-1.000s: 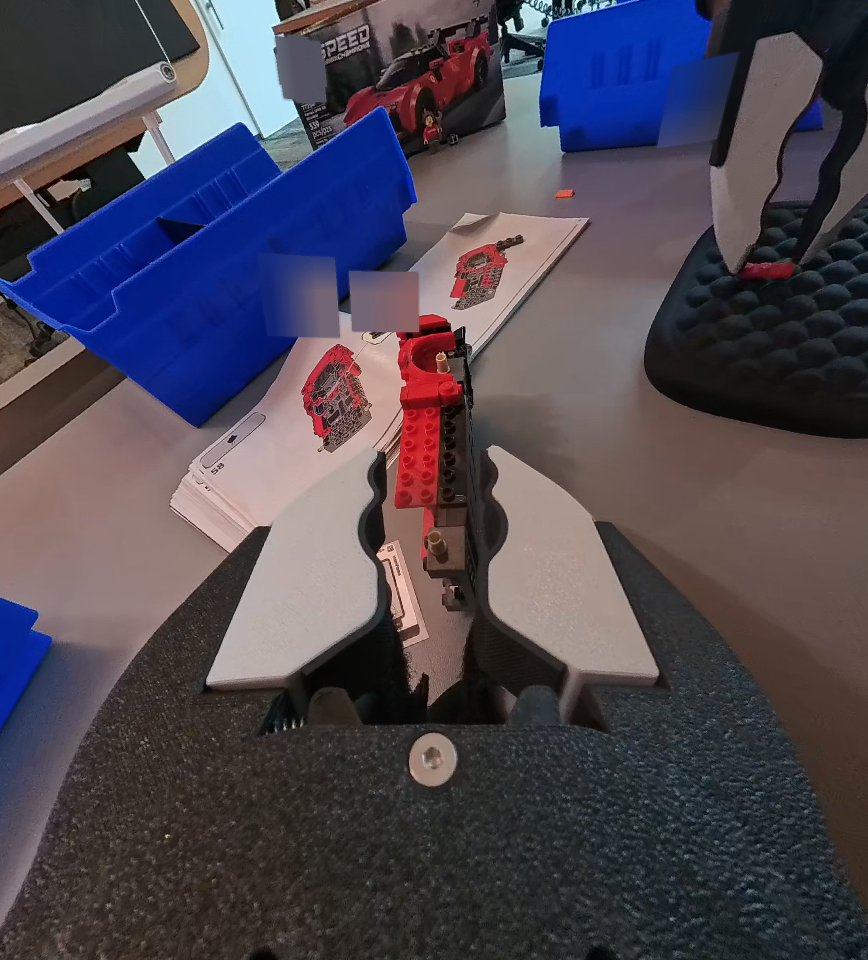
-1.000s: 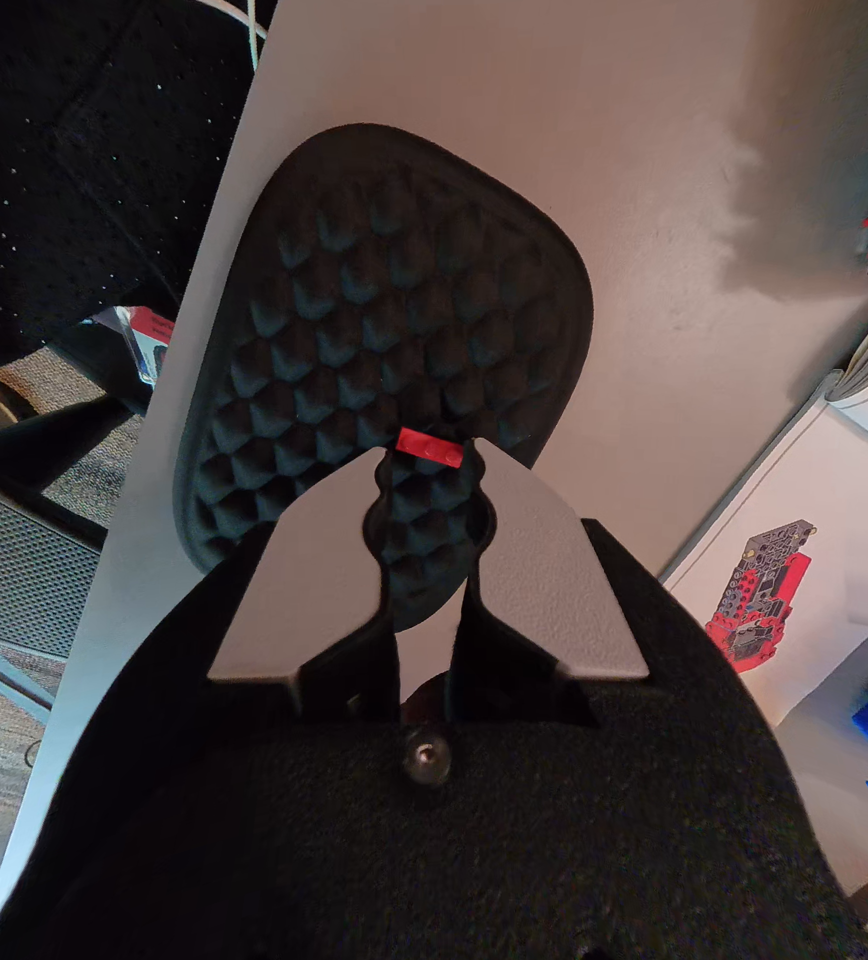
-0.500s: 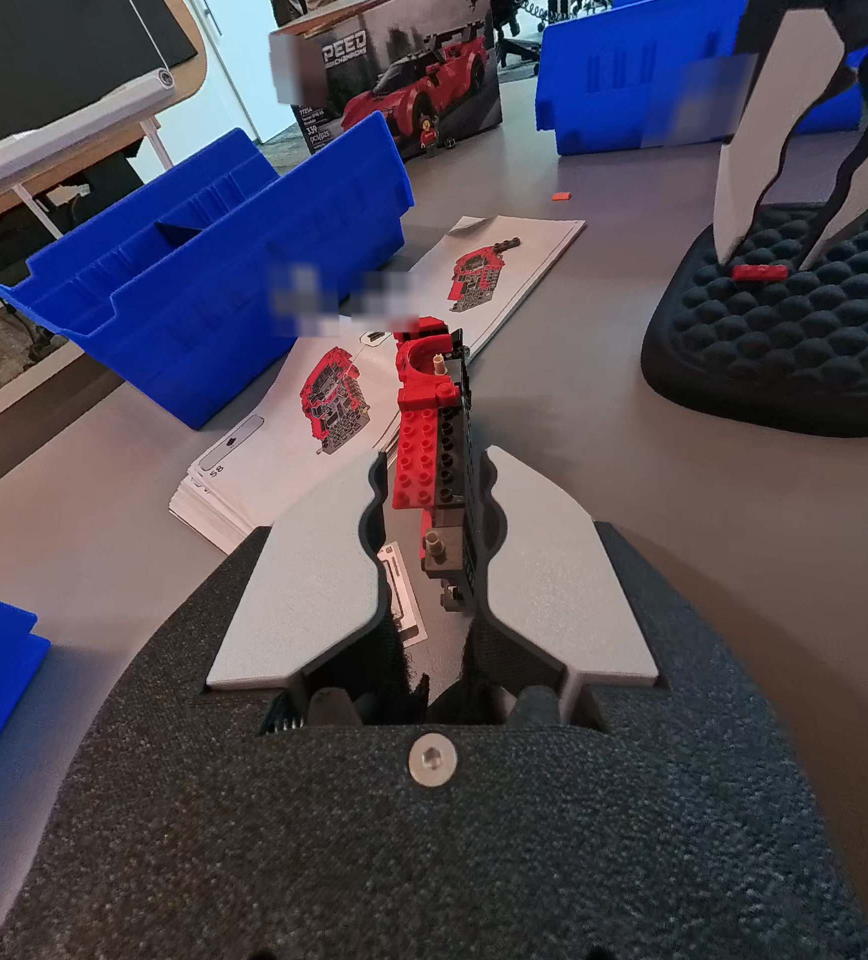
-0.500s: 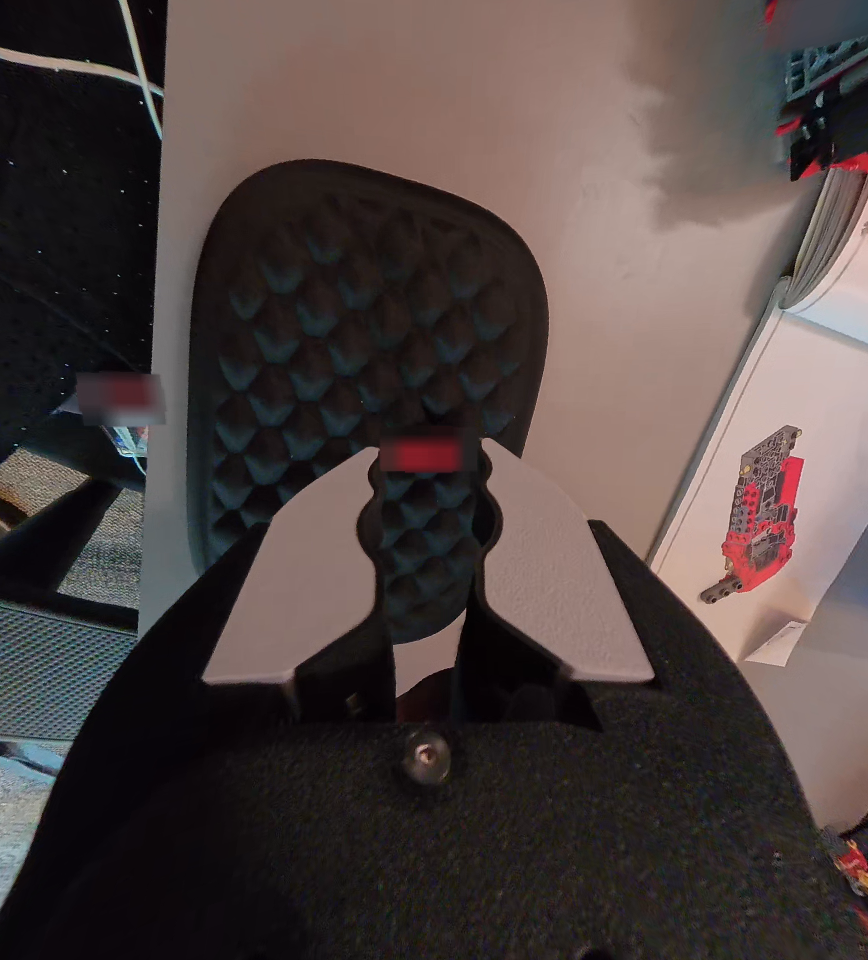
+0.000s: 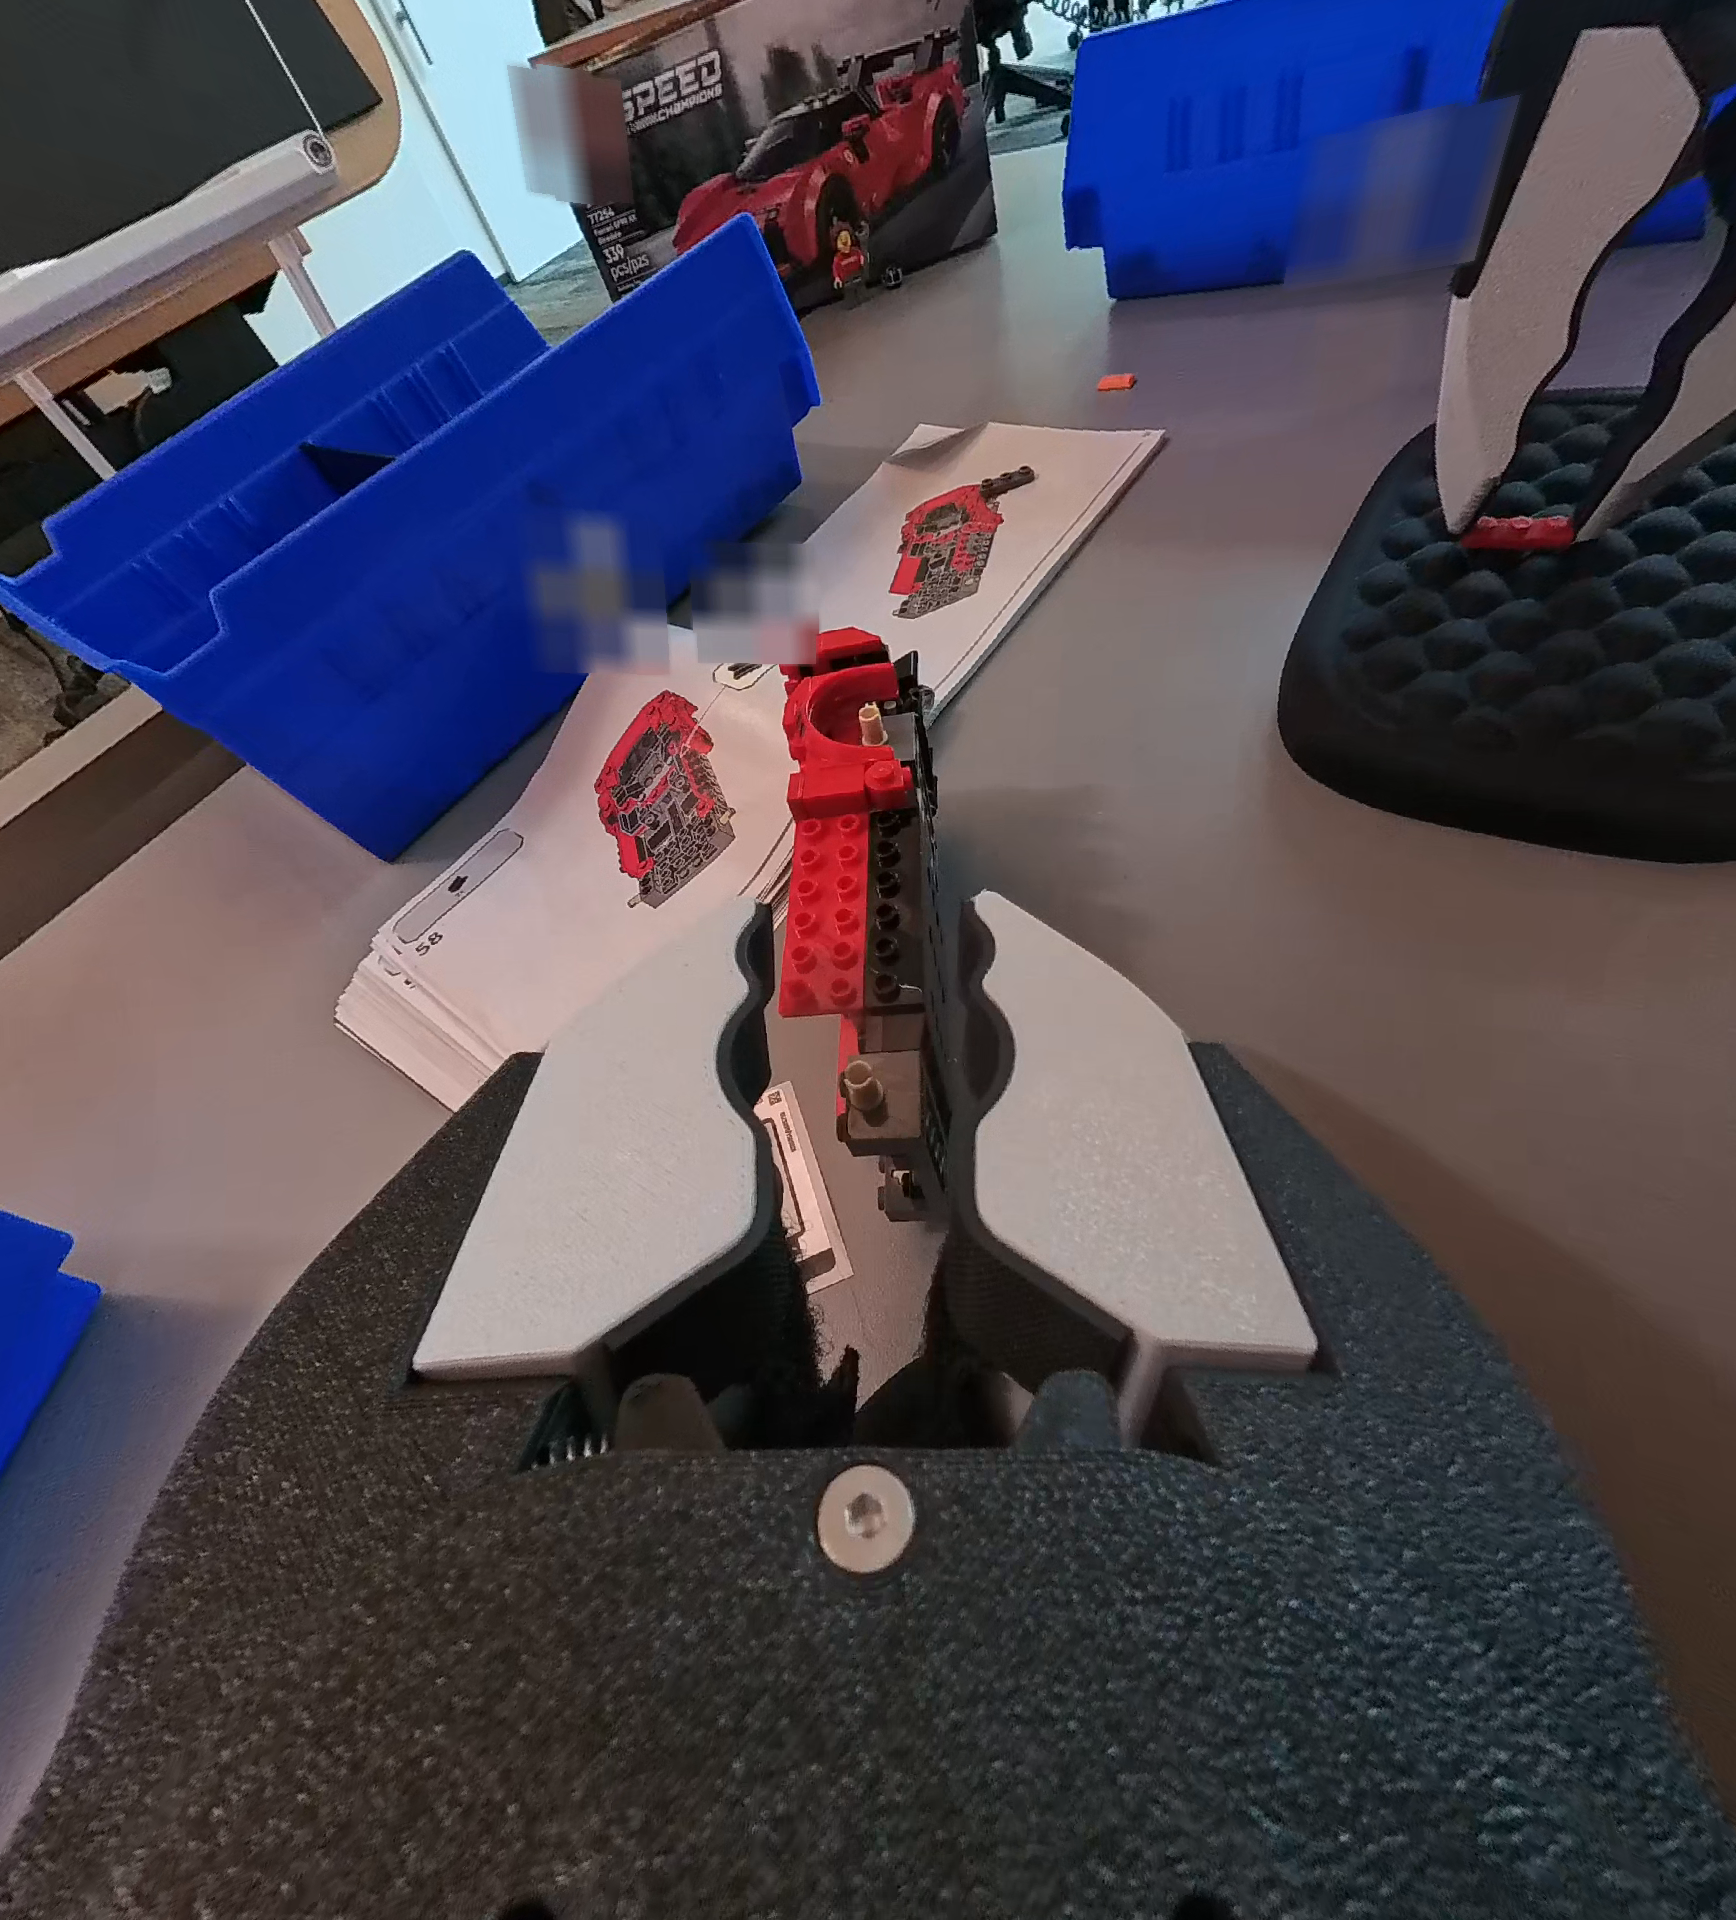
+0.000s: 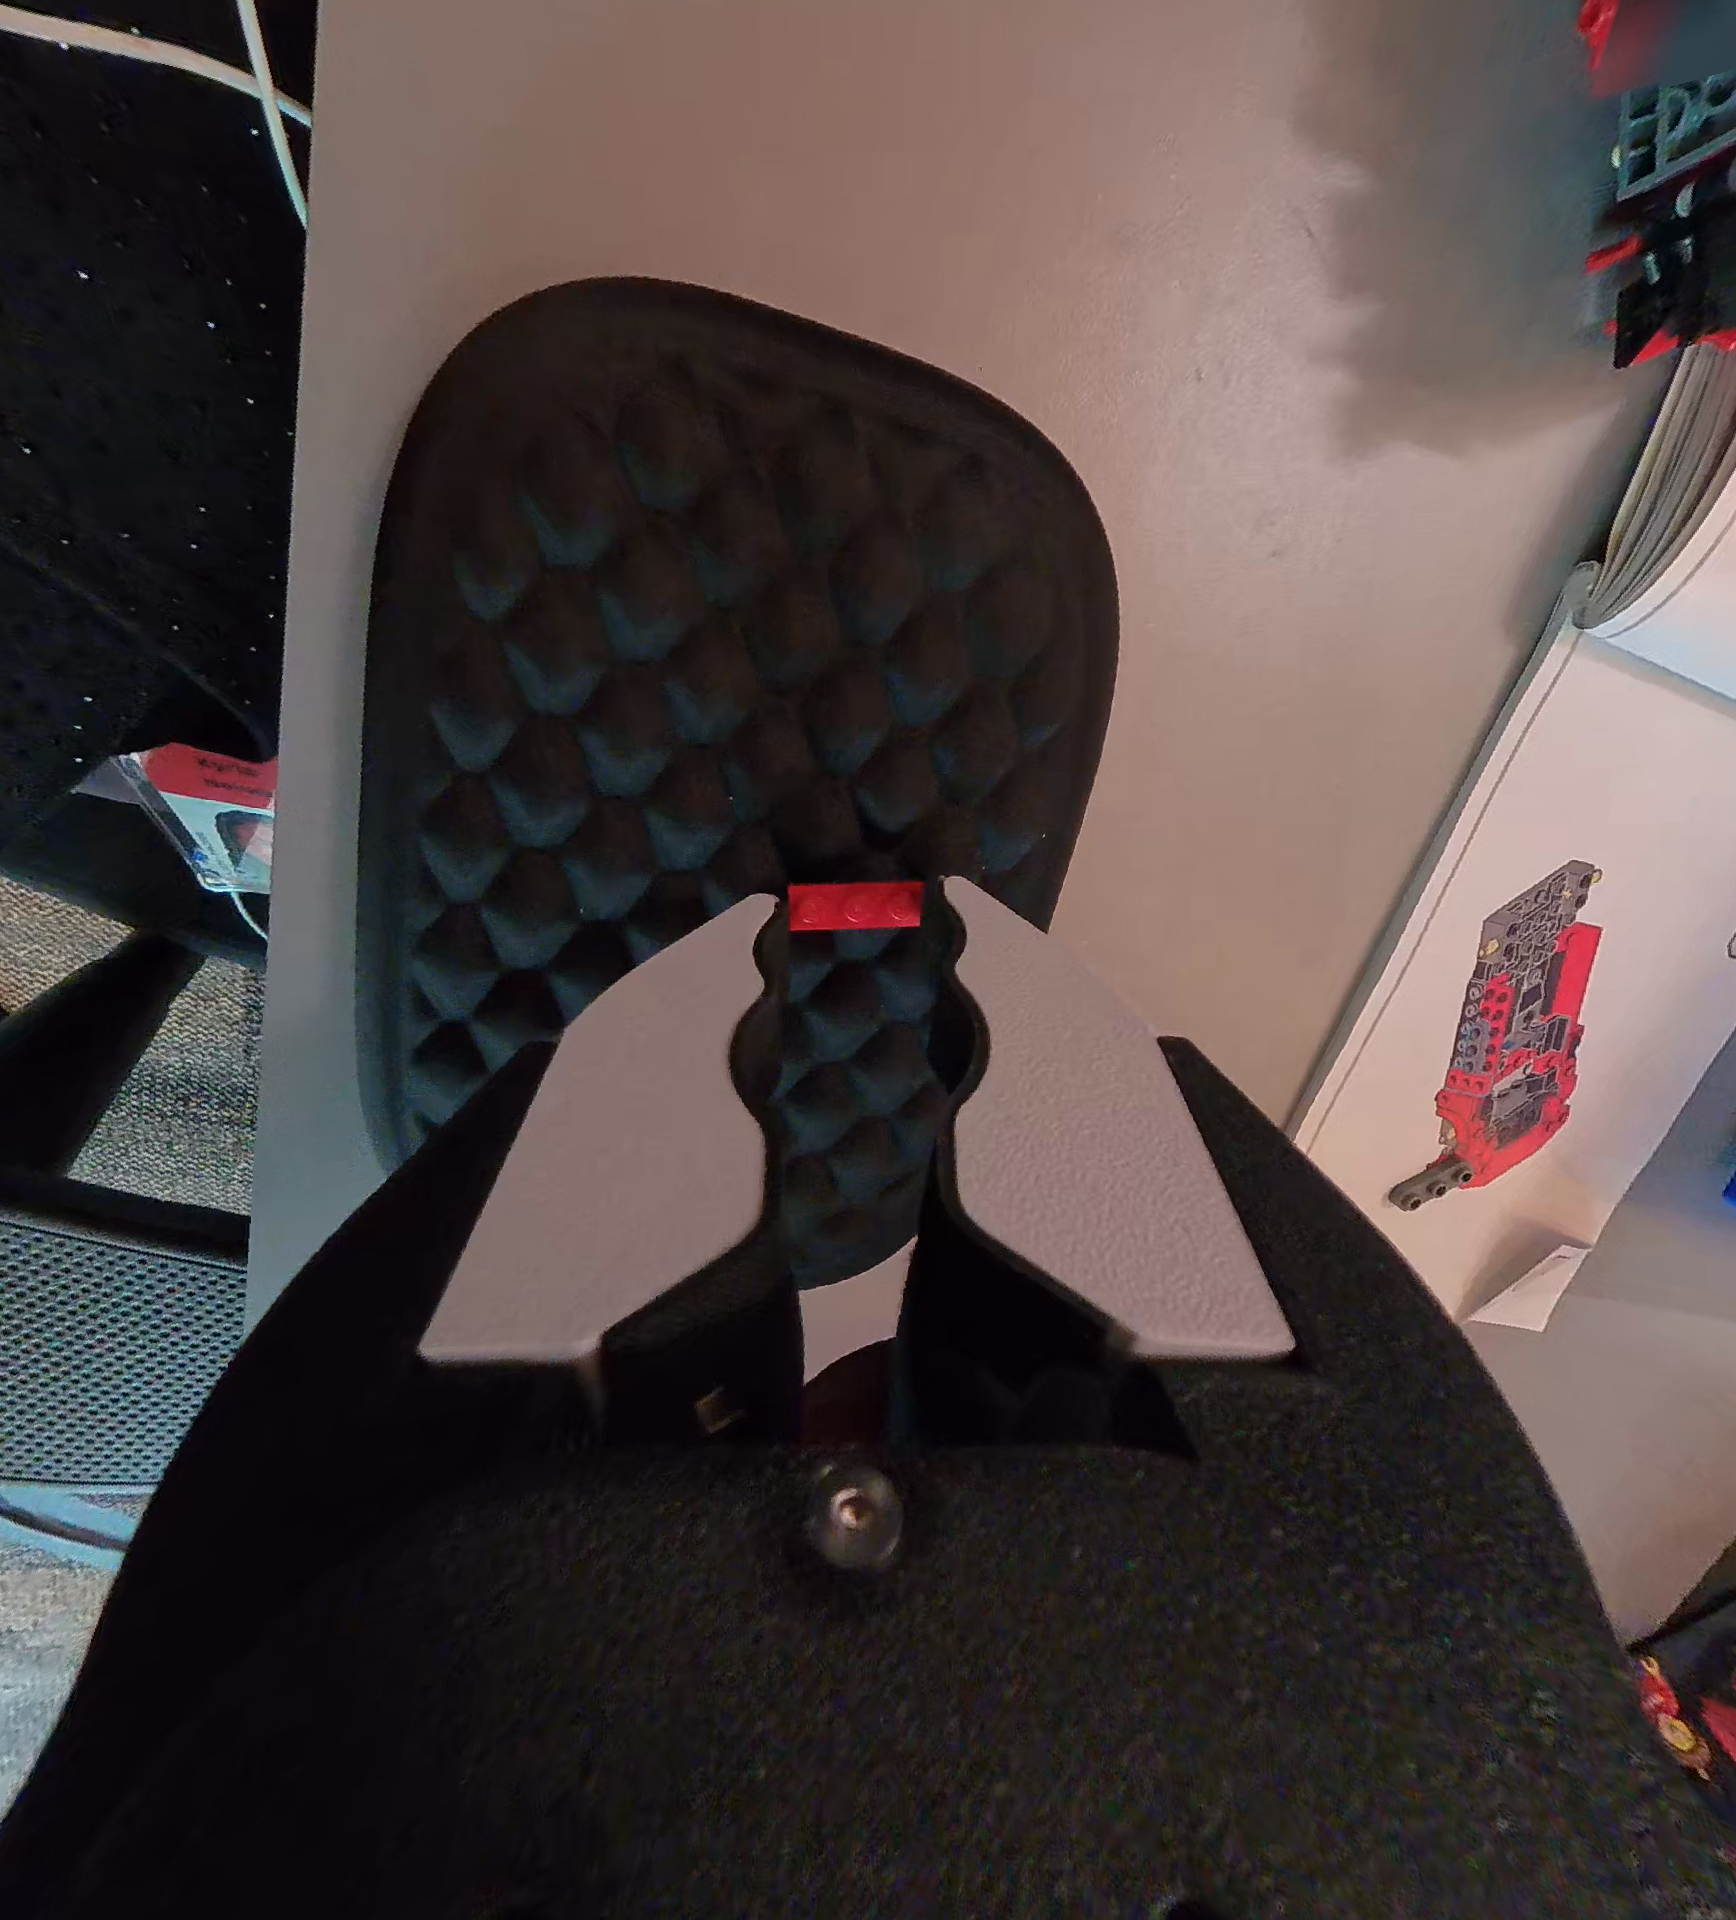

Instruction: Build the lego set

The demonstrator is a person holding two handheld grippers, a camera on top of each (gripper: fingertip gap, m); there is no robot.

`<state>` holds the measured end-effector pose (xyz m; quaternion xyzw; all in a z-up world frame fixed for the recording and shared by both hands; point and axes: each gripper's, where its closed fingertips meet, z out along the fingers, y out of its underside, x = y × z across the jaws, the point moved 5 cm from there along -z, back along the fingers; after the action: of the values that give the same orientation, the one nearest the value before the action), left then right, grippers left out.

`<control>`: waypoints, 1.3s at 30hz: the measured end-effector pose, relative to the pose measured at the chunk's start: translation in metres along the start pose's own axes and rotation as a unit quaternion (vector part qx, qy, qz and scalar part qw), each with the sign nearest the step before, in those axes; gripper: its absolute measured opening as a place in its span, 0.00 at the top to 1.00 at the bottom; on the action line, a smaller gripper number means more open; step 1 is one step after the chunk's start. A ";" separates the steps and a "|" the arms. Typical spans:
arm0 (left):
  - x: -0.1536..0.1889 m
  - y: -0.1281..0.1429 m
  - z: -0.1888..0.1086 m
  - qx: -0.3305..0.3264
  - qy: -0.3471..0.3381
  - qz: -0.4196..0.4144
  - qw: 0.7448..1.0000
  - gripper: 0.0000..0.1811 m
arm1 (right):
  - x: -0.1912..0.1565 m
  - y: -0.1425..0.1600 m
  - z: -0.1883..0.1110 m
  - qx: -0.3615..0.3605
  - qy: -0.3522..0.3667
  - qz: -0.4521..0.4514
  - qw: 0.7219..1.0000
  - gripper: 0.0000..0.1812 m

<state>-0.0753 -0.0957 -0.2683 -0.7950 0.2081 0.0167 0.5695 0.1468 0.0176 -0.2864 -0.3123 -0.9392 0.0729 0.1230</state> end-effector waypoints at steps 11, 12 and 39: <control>-0.001 0.000 -0.001 0.006 0.001 -0.005 1.000 0.79 | 0.012 -0.002 0.000 0.012 -0.032 0.012 0.999 0.89; -0.001 0.000 -0.001 0.006 0.001 -0.006 1.000 0.79 | 0.012 -0.002 0.001 0.010 -0.030 0.009 0.999 0.88; 0.001 0.001 0.000 -0.001 0.004 0.002 1.000 0.79 | 0.011 -0.003 0.003 -0.003 -0.029 0.010 1.000 0.87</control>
<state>-0.0747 -0.0960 -0.2697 -0.7951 0.2118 0.0145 0.5681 0.1358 0.0217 -0.2865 -0.3200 -0.9393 0.0807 0.0937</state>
